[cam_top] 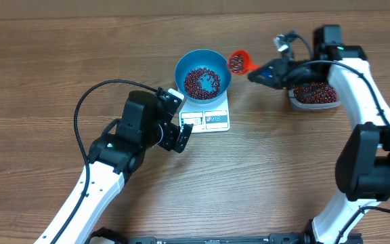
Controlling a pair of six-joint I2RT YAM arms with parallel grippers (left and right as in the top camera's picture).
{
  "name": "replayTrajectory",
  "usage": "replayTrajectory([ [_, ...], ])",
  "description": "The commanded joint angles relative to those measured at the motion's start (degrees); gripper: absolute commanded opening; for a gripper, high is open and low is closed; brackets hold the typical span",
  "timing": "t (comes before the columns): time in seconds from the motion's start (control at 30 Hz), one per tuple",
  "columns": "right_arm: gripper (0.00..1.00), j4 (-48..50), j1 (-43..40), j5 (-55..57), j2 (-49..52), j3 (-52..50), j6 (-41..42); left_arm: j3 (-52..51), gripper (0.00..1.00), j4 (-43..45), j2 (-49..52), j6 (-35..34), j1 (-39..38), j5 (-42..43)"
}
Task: Scoop item into bowl and weigh 150g on scale
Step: 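Lift the filled scoop and carry it to the blue bowl, then tilt the scoop over the blue bowl to pour beans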
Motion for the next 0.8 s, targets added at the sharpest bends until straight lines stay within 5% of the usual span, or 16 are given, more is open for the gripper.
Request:
replayTrajectory([
  [0.0, 0.04, 1.3, 4.4, 9.4, 0.2, 4.5, 7.6, 0.9, 1.0, 0.2, 0.1, 0.4, 0.2, 0.7],
  [0.57, 0.04, -5.9, 25.1, 65.9, 0.2, 18.0, 8.4, 0.9, 1.0, 0.2, 0.1, 0.4, 0.2, 0.7],
  [0.77, 0.04, -6.5, 30.2, 77.7, 0.2, 18.0, 8.1, 0.9, 1.0, 0.2, 0.1, 0.4, 0.2, 0.7],
])
